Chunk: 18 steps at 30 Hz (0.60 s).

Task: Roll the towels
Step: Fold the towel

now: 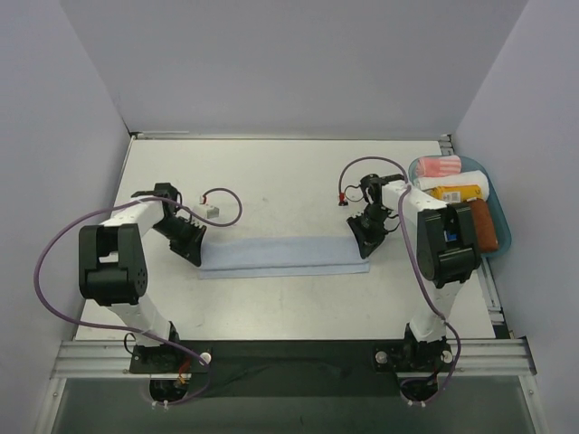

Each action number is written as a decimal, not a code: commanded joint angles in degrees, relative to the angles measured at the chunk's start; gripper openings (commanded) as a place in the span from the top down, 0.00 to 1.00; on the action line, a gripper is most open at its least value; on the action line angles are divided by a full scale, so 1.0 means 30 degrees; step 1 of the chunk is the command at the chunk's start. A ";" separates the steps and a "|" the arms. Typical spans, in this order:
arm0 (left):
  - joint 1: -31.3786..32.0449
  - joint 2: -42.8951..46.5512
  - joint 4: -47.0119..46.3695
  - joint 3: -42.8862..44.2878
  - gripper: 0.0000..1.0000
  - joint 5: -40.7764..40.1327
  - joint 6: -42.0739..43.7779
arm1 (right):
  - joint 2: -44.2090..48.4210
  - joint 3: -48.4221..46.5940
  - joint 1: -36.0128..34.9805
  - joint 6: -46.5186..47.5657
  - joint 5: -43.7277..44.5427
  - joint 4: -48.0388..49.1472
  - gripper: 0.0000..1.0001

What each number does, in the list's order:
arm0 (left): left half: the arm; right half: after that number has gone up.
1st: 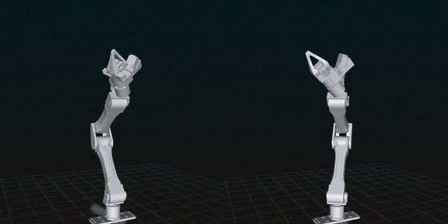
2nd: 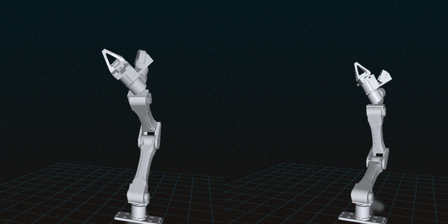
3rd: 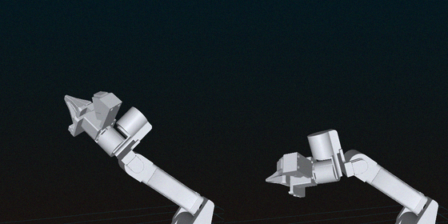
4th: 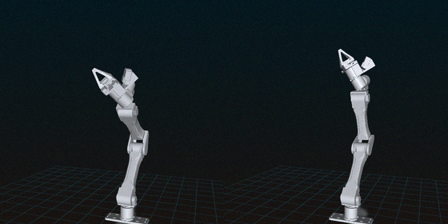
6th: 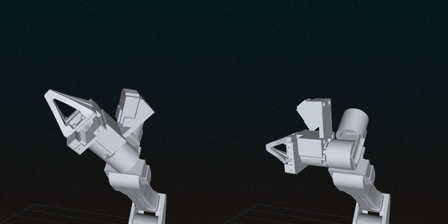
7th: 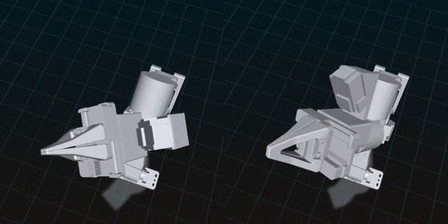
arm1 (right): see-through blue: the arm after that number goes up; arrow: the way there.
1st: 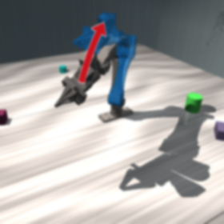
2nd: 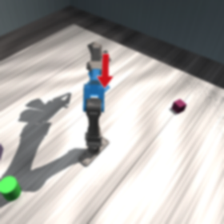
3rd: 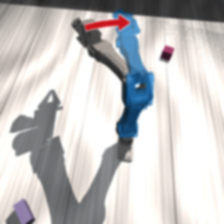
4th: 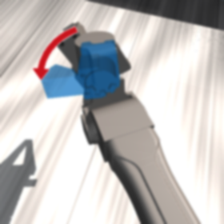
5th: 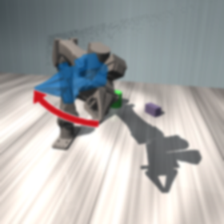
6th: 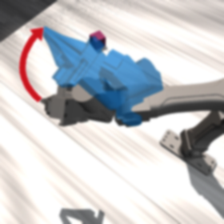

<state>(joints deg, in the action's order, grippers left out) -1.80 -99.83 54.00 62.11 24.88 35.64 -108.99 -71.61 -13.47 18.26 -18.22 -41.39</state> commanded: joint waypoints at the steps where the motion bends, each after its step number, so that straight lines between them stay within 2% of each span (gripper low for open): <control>1: 0.0015 0.1167 0.0864 0.0537 1.00 0.0874 0.0718 | 0.1436 -0.0884 0.0156 0.0124 0.0096 -0.1320 1.00; 5: 0.0044 0.1490 0.1337 0.0276 1.00 0.0818 0.1273 | 0.1613 -0.0505 0.0127 0.0533 0.0213 -0.1498 1.00; 12: 0.0074 0.0231 0.1045 -0.0575 1.00 0.0612 0.1509 | 0.1203 0.0199 0.0155 0.0973 0.0009 -0.1381 0.99; 13: 0.0074 0.0114 0.0870 -0.0633 1.00 0.0467 0.1538 | 0.1203 0.0229 0.0156 0.1031 -0.0050 -0.1409 0.95; 14: 0.0074 -0.0061 0.0839 -0.0692 1.00 0.0436 0.1626 | 0.1232 0.0316 0.0156 0.1148 -0.0079 -0.1410 0.84; 15: 0.0045 -0.0092 0.0839 -0.0692 0.99 0.0378 0.1656 | 0.1377 0.0375 0.0185 0.1236 -0.0080 -0.1468 0.78; 17: 0.0073 0.0053 0.1101 -0.0634 0.89 0.0522 0.1947 | 0.1670 0.0638 0.0243 0.1354 0.0066 -0.1585 0.61; 18: 0.0016 0.0200 0.1392 -0.0576 0.77 0.0727 0.2181 | 0.2078 0.0726 0.0302 0.1528 0.0038 -0.1701 0.59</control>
<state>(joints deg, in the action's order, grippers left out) -1.78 -100.09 56.55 59.79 25.58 39.53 -106.59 -70.50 -13.34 21.08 -18.46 -42.37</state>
